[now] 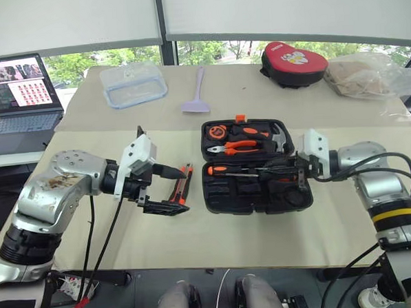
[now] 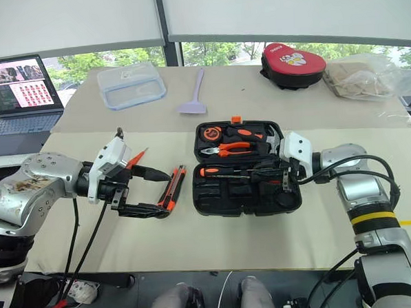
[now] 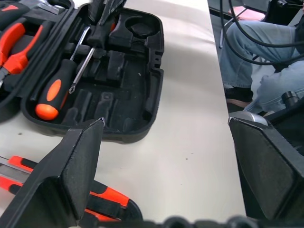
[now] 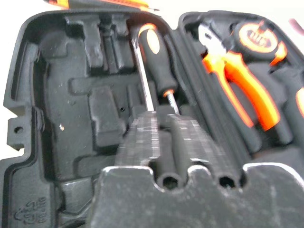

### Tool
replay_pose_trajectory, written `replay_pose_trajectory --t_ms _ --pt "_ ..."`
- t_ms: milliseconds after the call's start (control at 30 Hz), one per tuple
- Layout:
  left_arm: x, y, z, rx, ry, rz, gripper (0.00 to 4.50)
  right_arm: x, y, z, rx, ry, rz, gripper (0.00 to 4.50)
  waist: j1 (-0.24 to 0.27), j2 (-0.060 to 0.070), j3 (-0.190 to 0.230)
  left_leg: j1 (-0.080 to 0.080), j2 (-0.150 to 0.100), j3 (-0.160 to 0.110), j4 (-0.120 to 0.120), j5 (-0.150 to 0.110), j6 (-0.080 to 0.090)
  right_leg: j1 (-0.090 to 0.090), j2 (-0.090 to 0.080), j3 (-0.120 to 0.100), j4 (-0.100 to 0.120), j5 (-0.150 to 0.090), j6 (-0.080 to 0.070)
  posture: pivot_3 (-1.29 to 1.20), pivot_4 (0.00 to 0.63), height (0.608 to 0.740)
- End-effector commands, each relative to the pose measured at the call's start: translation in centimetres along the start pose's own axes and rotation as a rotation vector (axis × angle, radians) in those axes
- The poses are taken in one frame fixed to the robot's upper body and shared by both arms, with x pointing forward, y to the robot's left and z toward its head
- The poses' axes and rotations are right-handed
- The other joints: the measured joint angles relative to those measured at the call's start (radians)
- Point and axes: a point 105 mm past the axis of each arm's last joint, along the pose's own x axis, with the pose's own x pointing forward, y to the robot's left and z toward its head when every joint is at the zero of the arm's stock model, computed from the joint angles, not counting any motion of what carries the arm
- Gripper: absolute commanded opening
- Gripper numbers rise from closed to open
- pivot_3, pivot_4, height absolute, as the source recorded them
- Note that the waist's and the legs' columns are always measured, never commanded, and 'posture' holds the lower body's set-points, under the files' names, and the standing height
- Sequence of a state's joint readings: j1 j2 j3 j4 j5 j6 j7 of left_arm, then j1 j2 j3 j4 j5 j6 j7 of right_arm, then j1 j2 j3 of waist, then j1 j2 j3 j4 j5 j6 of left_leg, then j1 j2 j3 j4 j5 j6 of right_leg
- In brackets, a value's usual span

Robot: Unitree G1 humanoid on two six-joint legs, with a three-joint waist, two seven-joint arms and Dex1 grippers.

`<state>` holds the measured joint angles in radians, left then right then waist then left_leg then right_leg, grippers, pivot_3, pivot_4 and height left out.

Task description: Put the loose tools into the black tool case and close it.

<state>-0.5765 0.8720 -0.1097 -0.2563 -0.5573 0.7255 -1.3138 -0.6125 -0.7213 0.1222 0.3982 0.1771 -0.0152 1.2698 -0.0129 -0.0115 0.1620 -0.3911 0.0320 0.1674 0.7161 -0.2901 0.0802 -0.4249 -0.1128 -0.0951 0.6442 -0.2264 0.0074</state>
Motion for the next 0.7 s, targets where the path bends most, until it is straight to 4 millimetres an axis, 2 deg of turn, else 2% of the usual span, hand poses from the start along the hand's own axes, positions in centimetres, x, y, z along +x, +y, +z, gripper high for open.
replay_pose_trajectory --t_ms 33,167,300,433,700 --pt "0.0 0.1 0.8 0.041 -0.012 -0.002 4.50 0.9 -0.3 -1.5 0.001 0.084 -0.040 0.05 -0.001 0.000 0.000 0.000 0.000 0.000 0.000 0.000 0.000 0.000 0.000 0.000 0.000 0.000 0.000 0.00 0.150 0.731" --pt "0.0 0.1 0.9 0.041 -0.015 0.001 4.50 1.6 0.7 -2.9 -0.017 0.172 -0.001 0.05 -0.004 -0.001 0.000 0.002 0.000 0.000 0.000 0.000 0.000 0.001 0.000 0.000 0.000 0.000 0.000 0.00 0.150 0.731" --pt "-0.2 0.2 0.7 0.036 -0.012 0.010 4.50 1.1 1.7 -2.0 -0.046 0.153 0.040 0.05 -0.001 -0.001 -0.001 0.003 0.000 0.000 0.000 0.000 -0.001 0.002 0.000 0.001 0.001 0.000 0.000 0.00 0.150 0.731" --pt "-0.2 0.1 0.4 0.029 -0.013 0.018 4.50 0.7 1.6 -0.9 -0.059 0.126 0.028 0.05 0.000 -0.001 -0.001 0.002 0.000 0.000 0.000 0.000 -0.001 0.001 0.000 0.000 0.001 0.000 0.000 0.00 0.150 0.731" --pt "0.3 0.3 0.5 0.033 -0.023 0.024 4.50 1.6 0.9 -1.4 -0.060 0.138 -0.017 0.05 -0.001 -0.001 -0.001 0.002 0.000 0.000 0.000 0.000 -0.001 0.001 0.000 0.000 0.001 -0.001 -0.001 0.00 0.150 0.731"
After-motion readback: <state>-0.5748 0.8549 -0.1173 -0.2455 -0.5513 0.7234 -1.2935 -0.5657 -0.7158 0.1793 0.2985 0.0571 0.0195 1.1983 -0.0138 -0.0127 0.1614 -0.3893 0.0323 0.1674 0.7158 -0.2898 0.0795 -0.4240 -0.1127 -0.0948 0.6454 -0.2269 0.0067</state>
